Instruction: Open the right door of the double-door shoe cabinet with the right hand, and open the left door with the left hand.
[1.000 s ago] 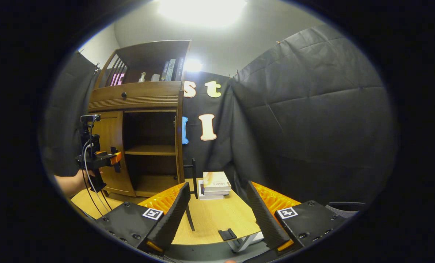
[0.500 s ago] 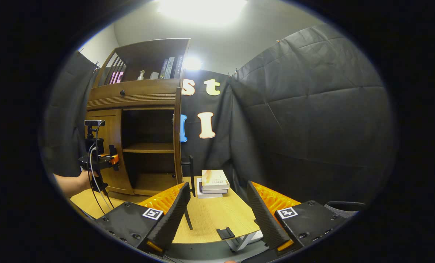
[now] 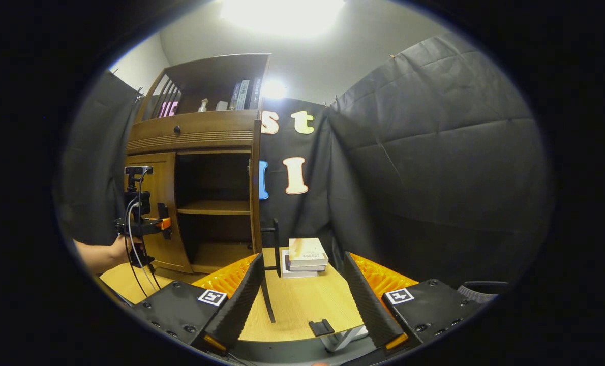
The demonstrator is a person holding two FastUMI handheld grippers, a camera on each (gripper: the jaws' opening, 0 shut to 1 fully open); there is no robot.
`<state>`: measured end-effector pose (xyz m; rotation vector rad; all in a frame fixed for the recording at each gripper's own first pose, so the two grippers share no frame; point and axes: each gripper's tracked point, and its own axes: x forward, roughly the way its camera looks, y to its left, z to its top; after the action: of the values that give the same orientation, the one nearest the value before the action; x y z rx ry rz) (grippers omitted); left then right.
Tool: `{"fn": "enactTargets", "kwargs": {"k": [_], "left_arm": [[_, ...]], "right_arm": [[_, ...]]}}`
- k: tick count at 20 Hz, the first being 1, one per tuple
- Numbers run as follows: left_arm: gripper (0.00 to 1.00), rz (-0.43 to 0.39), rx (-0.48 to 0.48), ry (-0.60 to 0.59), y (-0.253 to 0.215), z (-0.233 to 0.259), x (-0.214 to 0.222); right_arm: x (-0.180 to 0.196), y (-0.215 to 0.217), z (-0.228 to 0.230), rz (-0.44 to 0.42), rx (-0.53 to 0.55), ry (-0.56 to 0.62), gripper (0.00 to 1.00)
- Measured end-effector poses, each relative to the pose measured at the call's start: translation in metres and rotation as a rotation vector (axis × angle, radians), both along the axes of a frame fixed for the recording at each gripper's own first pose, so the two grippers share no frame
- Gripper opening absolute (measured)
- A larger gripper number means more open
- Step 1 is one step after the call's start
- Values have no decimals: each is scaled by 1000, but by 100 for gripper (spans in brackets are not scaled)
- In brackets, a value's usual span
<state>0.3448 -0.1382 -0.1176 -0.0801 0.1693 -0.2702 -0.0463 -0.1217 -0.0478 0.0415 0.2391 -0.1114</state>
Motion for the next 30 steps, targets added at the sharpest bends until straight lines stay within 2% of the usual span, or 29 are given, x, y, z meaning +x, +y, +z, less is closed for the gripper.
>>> {"fn": "enactTargets", "kwargs": {"k": [9, 10, 11, 12, 13, 14, 16, 17, 18, 20, 21, 22, 23, 24, 25, 26, 30], "left_arm": [[22, -1, -20, 4, 19, 21, -19], [22, 0, -20, 3, 19, 21, -24], [22, 0, -22, 4, 21, 23, -26], [22, 1, -23, 4, 24, 25, -29], [22, 3, -25, 6, 26, 27, -31], [22, 4, -26, 6, 29, 31, -33], [22, 6, -27, 4, 38, 34, -44], [22, 6, -25, 4, 42, 34, -51], [22, 7, -22, 3, 47, 33, -58], [22, 12, -25, 3, 57, 33, -70], [22, 15, -26, 2, 62, 33, -74], [21, 17, -25, 1, 66, 33, -79], [21, 17, -24, 2, 70, 34, -82], [21, 19, -26, 1, 74, 33, -87], [21, 21, -29, 1, 78, 34, -89], [21, 24, -31, 0, 82, 35, -91], [21, 33, -32, -1, 97, 35, -102]], "right_arm": [[7, 10, 4, 45, 25, -25, 92], [7, 12, 5, 52, 27, -28, 97], [7, 13, 5, 58, 29, -31, 97], [9, 16, 5, 65, 30, -33, 92], [9, 18, 4, 72, 30, -34, 92], [11, 20, 4, 79, 30, -35, 97], [14, 25, 3, 93, 35, -37, 97], [15, 28, 2, 100, 39, -37, 92], [17, 31, 2, 108, 41, -37, 97], [19, 37, 1, 122, 46, -38, 97], [20, 40, 1, 129, 48, -40, 92], [22, 44, 2, 136, 50, -41, 92], [24, 47, 2, 144, 51, -43, 97], [25, 51, 3, 153, 51, -44, 92], [25, 54, 2, 160, 52, -45, 97], [26, 58, 3, 168, 53, -46, 92], [30, 73, 5, 197, 54, -52, 92]]}}
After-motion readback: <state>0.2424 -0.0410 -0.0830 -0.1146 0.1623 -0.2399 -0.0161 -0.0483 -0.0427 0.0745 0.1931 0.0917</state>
